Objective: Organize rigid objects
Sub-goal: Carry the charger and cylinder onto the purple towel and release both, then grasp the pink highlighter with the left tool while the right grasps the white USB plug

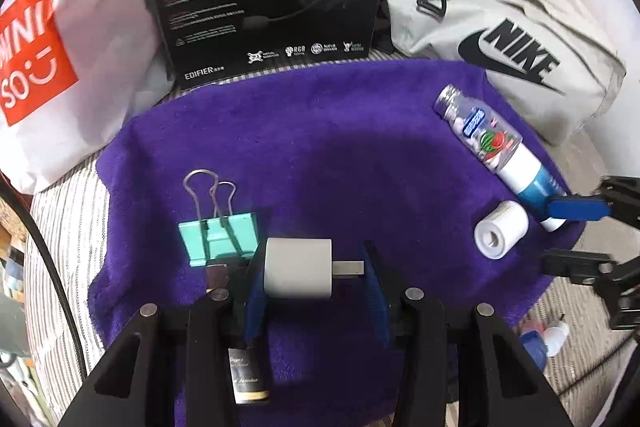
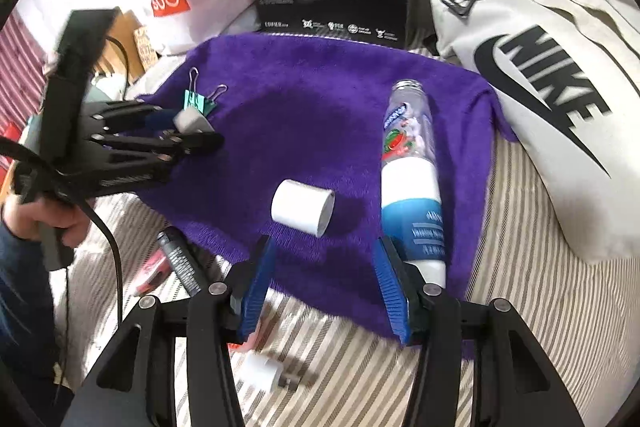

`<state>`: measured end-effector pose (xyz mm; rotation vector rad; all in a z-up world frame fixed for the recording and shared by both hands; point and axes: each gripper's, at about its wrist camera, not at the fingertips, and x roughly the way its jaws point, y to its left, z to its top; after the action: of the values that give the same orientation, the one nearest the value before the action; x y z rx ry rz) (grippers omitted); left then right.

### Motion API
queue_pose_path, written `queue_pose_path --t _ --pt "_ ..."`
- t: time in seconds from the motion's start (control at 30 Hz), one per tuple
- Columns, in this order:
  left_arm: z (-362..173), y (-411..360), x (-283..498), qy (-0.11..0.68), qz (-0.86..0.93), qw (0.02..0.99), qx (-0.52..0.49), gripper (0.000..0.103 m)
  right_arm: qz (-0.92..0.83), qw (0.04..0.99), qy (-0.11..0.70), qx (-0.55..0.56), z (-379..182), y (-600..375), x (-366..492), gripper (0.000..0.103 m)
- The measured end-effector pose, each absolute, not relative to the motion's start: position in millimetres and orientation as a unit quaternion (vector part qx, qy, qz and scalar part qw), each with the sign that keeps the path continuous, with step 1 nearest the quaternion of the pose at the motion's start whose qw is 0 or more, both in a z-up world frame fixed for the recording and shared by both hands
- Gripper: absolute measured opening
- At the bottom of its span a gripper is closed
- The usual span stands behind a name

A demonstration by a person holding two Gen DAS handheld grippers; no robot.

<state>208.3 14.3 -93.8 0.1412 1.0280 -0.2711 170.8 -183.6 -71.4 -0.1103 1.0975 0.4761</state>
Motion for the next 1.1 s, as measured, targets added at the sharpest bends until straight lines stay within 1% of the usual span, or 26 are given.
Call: queue_pose_path --t 0.13,0.27,0.33,0.37,0.53,0.77,1.1 --pt "-98.5 9.8 205.5 0.486 -0.114 0.862 0.088 0.042 0.216 0.829 0.512 -0.055 -67.5 -188.2 164.9 0.051" --pt "-98.7 13.7 201.8 0.489 -0.113 0.862 0.076 0.044 0.206 0.833 0.511 -0.05 -64.9 -194.8 155.5 0.051" --pt "-99.1 16.0 198.4 0.491 -0.115 0.861 0.065 0.055 0.2 0.836 0.509 -0.044 -63.7 -199.6 147.9 0.051" --pt "-99.2 16.0 197.6 0.492 -0.116 0.86 0.063 0.057 0.199 0.837 0.508 -0.04 -62.7 -202.1 143.3 0.051" --pt "-86.6 15.7 183.0 0.488 -0.111 0.864 0.055 0.057 0.193 0.839 0.509 -0.019 -59.2 -208.7 125.0 0.052" --pt "-57.6 8.2 133.1 0.462 -0.108 0.877 0.072 0.058 0.187 0.845 0.5 -0.022 -55.8 -208.7 93.9 0.053" --pt "-82.8 11.1 84.3 0.485 -0.11 0.865 0.062 0.058 0.181 0.848 0.499 -0.013 -62.1 -212.5 68.4 0.053"
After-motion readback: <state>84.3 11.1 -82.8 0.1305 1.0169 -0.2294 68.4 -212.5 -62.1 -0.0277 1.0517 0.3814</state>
